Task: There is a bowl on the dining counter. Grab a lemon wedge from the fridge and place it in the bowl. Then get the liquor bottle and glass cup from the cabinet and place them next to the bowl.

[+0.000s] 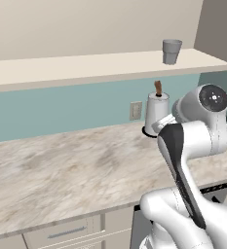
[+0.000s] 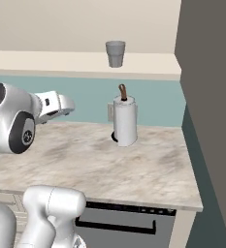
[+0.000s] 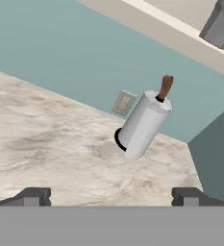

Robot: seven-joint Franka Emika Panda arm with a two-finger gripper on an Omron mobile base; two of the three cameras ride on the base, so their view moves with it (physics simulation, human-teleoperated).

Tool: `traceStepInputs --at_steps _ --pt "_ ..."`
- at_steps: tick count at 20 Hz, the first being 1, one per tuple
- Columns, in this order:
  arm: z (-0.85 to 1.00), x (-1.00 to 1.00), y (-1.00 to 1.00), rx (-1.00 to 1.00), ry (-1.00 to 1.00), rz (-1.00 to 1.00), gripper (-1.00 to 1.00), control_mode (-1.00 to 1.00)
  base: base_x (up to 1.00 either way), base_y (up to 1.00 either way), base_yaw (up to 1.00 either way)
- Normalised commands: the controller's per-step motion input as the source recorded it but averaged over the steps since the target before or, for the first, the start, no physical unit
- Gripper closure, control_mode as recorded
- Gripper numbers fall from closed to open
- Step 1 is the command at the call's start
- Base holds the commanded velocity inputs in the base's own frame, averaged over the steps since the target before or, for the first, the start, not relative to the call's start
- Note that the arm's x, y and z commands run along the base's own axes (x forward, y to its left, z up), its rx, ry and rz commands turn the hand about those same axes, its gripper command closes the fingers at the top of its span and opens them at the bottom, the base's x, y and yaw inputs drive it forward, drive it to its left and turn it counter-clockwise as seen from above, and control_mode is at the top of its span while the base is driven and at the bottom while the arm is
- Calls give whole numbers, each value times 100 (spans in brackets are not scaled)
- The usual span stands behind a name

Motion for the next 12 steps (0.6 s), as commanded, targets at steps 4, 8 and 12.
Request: traceStepInputs --at_steps 4,8,12 --pt "56 -1 -44 -26 -9 26 -100 -100 0 0 0" --pt "46 1 -44 -23 -10 30 -100 -100 0 0 0" --pt "46 5 -41 -24 -13 29 -100 -100 0 0 0"
